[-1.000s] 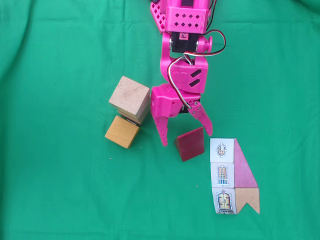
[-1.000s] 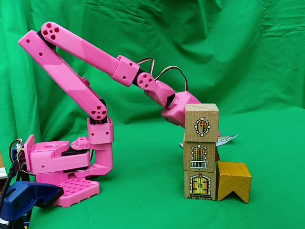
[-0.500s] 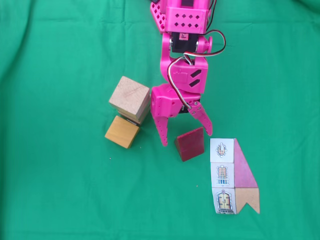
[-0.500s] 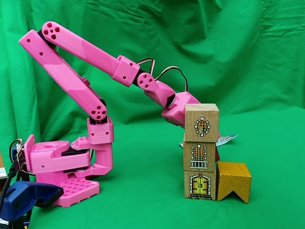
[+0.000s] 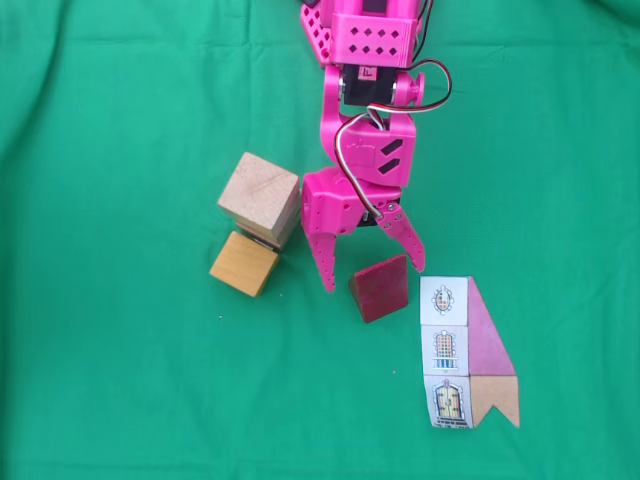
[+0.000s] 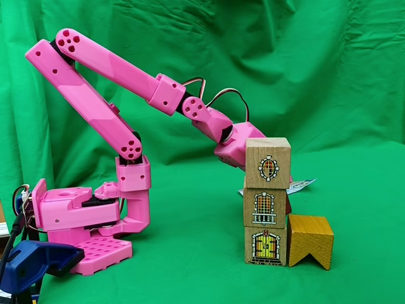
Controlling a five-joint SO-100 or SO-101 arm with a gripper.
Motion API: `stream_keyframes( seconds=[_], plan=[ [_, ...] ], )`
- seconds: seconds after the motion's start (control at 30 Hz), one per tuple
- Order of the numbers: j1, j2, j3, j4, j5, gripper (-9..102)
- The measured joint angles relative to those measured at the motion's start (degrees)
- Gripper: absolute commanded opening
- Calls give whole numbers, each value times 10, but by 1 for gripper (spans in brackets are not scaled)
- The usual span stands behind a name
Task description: Grasp some building blocks and build the house on the picture.
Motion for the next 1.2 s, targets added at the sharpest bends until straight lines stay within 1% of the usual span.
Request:
stream_keyframes(
  seconds=[0.27,0.33,0.53,0.6,1.2],
  plan=[
    [0,0,-4,0,0,45],
    [0,0,-4,0,0,42],
    [-1,0,-4,0,4,28],
    [-2,0,-4,0,5,25],
    [-4,0,-4,0,6,24]
  ],
)
